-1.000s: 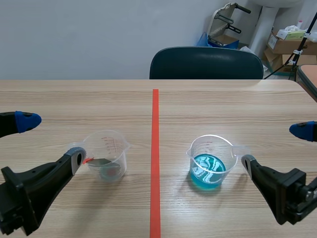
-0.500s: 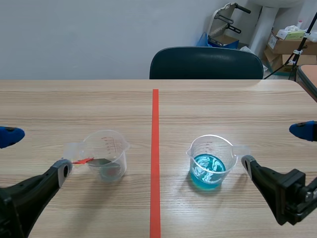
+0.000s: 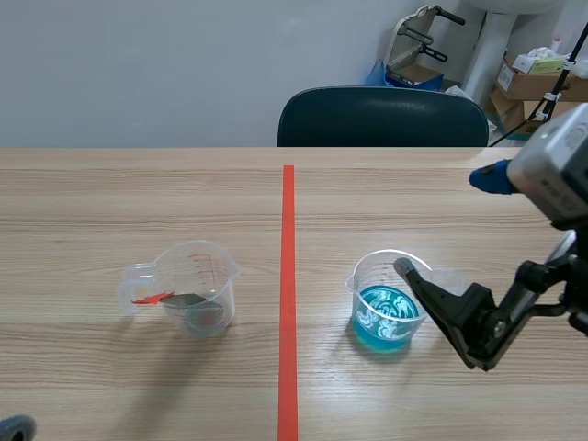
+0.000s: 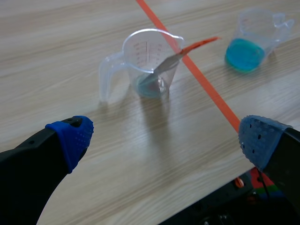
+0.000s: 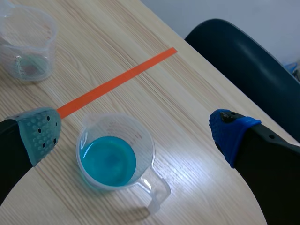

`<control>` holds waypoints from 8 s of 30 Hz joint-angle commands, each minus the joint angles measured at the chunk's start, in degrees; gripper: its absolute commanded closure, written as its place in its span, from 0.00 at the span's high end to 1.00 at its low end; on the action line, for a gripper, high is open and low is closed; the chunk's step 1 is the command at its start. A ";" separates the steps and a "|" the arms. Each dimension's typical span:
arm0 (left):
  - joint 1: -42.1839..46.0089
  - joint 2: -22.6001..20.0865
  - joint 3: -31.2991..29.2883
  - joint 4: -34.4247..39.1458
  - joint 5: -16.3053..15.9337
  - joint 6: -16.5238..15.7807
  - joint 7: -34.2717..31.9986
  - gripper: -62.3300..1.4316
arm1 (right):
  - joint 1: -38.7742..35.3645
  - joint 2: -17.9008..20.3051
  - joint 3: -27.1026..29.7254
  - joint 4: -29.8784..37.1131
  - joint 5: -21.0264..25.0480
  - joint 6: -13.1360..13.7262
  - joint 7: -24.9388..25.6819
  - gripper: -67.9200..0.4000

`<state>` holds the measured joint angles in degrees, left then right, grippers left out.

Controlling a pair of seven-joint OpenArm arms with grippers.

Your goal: Do the redox reaction experiment

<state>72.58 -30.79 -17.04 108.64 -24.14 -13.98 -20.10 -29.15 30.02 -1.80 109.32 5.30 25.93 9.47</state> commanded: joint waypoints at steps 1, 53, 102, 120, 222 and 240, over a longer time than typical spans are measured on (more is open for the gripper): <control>0.92 0.61 -0.44 1.18 -0.55 -0.26 -1.11 1.00 | 2.10 0.57 -1.22 0.52 -0.87 0.66 1.84 1.00; 2.86 7.23 -2.71 1.16 -0.50 4.37 1.92 1.00 | 44.87 -10.64 -48.96 -27.58 -14.12 4.07 16.44 0.51; 2.86 6.75 -2.71 1.18 -0.50 0.70 1.46 1.00 | 57.33 -14.88 -42.84 -4.15 28.41 3.63 -38.47 0.02; 2.86 6.78 -2.71 1.18 -0.50 0.72 1.46 1.00 | 59.63 -17.33 -42.34 -0.92 34.18 1.44 -45.92 0.02; 2.86 6.78 -2.71 1.18 -0.50 0.74 -0.50 1.00 | 59.30 -17.31 -42.34 -0.87 33.94 0.85 -46.21 0.02; 2.86 6.78 -2.71 1.18 -0.50 0.74 -0.48 1.00 | 59.32 -17.31 -42.34 -0.87 33.94 0.85 -46.21 0.02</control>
<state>75.31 -24.14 -19.53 108.73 -24.34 -13.28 -19.81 29.32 12.75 -44.69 107.79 39.00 27.00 -37.47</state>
